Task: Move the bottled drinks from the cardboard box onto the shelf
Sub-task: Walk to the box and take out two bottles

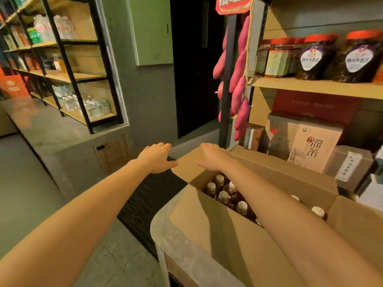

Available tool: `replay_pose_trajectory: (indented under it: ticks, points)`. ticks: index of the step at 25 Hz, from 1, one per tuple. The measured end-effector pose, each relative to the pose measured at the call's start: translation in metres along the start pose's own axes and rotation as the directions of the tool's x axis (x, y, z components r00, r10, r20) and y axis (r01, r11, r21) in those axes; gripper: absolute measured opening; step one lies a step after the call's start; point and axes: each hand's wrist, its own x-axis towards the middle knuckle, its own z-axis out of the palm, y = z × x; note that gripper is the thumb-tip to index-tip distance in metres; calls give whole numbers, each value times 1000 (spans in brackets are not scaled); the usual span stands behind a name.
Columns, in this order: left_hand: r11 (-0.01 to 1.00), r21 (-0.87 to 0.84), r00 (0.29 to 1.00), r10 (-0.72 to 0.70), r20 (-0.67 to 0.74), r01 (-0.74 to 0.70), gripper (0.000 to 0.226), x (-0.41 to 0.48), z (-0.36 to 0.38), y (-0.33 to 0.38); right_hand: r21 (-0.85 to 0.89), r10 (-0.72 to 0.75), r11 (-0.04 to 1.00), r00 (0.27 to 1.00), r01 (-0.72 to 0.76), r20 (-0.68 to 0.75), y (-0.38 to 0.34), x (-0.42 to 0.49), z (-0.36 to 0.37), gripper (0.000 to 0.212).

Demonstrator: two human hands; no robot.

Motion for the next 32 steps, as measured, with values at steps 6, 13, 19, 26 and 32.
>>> replay_pose_trajectory:
  ticks: [6, 13, 19, 26, 32]
  points:
    - [983, -35, 983, 181, -5, -181, 63, 103, 18, 59, 36, 224, 974, 975, -224, 1, 88, 31, 13, 64]
    - [912, -97, 907, 408, 106, -399, 65, 166, 69, 153, 103, 532, 842, 847, -529, 1, 178, -15, 24, 62]
    - [809, -300, 785, 576, 229, -506, 64, 179, 142, 188, 357, 677, 717, 719, -598, -155, 189, -43, 66, 41]
    - [799, -501, 889, 443, 117, -333, 46, 203, 192, 179, 625, 819, 427, 572, -654, 39, 190, -22, 121, 43]
    - [769, -637, 882, 265, 389, 49, 49, 210, 220, 189, 619, 837, 367, 537, -694, 106, 199, -2, 137, 40]
